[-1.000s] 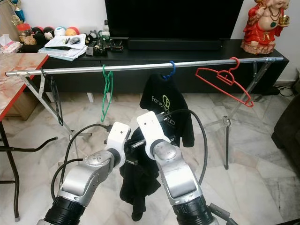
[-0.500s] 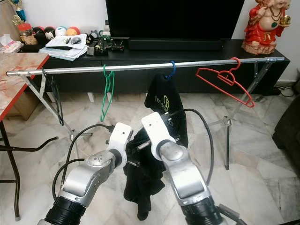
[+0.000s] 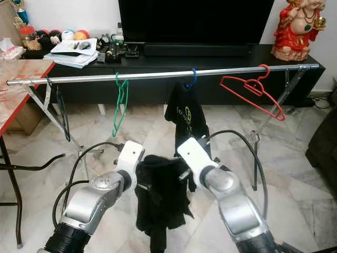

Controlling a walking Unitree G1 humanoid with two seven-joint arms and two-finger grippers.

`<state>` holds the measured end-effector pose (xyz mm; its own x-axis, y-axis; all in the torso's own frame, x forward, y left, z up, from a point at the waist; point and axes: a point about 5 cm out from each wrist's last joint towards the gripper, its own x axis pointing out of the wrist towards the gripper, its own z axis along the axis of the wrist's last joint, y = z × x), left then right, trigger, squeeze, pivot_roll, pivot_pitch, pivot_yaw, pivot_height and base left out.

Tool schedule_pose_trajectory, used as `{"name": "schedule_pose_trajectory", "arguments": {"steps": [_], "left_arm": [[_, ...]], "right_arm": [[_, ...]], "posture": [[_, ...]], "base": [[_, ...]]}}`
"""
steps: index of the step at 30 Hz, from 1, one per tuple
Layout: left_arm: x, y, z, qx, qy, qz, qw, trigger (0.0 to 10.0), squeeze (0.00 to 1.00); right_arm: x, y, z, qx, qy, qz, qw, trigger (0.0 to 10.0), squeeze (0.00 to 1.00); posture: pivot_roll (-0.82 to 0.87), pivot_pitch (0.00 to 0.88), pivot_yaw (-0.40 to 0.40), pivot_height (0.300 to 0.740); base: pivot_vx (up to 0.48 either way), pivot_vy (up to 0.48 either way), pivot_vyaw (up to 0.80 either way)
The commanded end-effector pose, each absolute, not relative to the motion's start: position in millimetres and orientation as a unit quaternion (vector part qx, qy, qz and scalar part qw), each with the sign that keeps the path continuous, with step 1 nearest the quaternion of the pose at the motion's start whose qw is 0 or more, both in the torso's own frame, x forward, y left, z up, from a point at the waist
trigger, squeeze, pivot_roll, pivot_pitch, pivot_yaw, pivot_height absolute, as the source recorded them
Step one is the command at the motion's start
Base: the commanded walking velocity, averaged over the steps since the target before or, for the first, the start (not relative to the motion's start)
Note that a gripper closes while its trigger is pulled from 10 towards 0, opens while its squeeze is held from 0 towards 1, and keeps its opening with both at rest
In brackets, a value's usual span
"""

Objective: Hang hanger

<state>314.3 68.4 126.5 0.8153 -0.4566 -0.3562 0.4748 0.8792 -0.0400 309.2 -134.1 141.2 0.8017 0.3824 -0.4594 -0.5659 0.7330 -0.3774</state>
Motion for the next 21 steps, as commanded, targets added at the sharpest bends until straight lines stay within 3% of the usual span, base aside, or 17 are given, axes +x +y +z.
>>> {"name": "schedule_pose_trajectory", "arguments": {"steps": [1,2,3,4,13,17,21], "left_arm": [[313,62,134,0.021,0.167,-0.264,0.950,0.0,0.00],[313,62,134,0.021,0.166,-0.267,0.949,0.0,0.00],[313,61,135,0.019,0.165,-0.269,0.949,0.0,0.00],[312,59,137,0.016,0.163,-0.276,0.947,0.0,0.00],[310,55,141,0.020,0.161,-0.299,0.940,0.0,0.00],[314,56,143,0.021,0.161,-0.298,0.941,0.0,0.00],[318,57,145,0.023,0.160,-0.295,0.942,0.0,0.00]], "right_arm": [[307,-136,132,-0.272,0.184,0.272,0.905,10.0,1.00],[307,-137,129,-0.269,0.188,0.268,0.906,10.0,0.80],[307,-138,128,-0.267,0.191,0.265,0.907,10.0,0.80],[307,-141,123,-0.263,0.197,0.261,0.908,10.0,0.00],[305,-151,102,-0.245,0.210,0.267,0.908,10.0,0.00],[275,-153,72,-0.288,0.254,0.372,0.845,10.0,0.00],[268,-166,53,-0.305,0.273,0.358,0.839,10.0,0.00]], "posture": [[-0.07,0.087,-0.005,0.740],[-0.07,0.087,-0.005,0.740],[-0.07,0.087,-0.005,0.740],[-0.07,0.087,-0.005,0.740],[-0.06,0.082,-0.003,0.740],[-0.06,0.083,-0.003,0.740],[-0.06,0.087,-0.003,0.740]], "base": [[0.000,0.000,0.00],[0.000,0.000,0.00],[0.000,0.000,0.00],[0.000,0.000,0.00],[0.000,0.000,0.00],[0.000,0.000,0.00],[0.000,0.000,0.00]]}}
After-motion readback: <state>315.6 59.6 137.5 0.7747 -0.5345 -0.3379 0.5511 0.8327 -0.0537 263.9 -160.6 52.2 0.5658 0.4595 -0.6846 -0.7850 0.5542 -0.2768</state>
